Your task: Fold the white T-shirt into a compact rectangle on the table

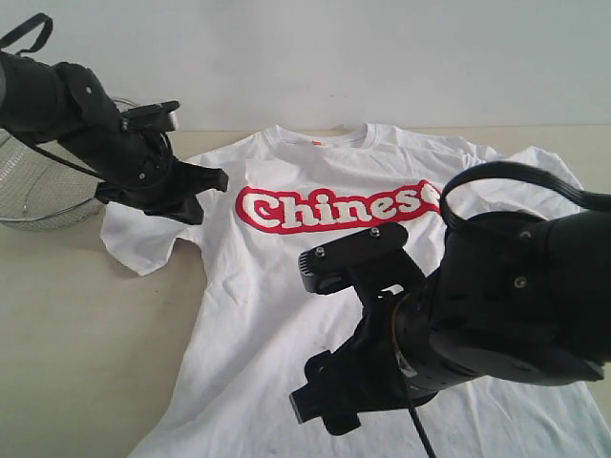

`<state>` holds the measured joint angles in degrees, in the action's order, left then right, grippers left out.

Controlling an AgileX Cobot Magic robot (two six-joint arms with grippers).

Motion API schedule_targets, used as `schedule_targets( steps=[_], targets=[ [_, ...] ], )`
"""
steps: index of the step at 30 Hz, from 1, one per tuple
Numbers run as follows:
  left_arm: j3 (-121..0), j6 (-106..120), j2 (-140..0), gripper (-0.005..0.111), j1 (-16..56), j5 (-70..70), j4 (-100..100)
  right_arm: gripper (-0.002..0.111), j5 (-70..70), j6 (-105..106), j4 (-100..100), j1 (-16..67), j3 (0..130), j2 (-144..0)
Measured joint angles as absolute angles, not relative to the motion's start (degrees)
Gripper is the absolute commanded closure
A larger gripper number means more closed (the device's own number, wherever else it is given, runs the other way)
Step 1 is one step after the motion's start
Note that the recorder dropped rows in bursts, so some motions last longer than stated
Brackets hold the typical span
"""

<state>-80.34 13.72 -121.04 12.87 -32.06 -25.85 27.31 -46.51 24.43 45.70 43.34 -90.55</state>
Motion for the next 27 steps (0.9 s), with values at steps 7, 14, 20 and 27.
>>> schedule_targets(
  steps=[7, 14, 20, 27],
  targets=[
    [-80.8, 15.1, -125.1, 0.102, 14.3, -30.9, -27.0, 0.031, 27.2, -46.5, 24.4, 45.7, 43.3, -90.6],
    [-81.1, 15.1, -125.5, 0.102, 14.3, -29.4, -25.0, 0.031, 27.2, -46.5, 24.4, 45.7, 43.3, -90.6],
    [-81.2, 13.2, -125.6, 0.102, 12.6, -29.0, -22.3, 0.031, 27.2, -46.5, 24.4, 45.7, 43.3, -90.6],
    [-81.8, 12.7, -125.6, 0.102, 10.8, -28.4, -18.5, 0.031, 27.0, -46.5, 24.4, 45.7, 43.3, -90.6]
  ],
)
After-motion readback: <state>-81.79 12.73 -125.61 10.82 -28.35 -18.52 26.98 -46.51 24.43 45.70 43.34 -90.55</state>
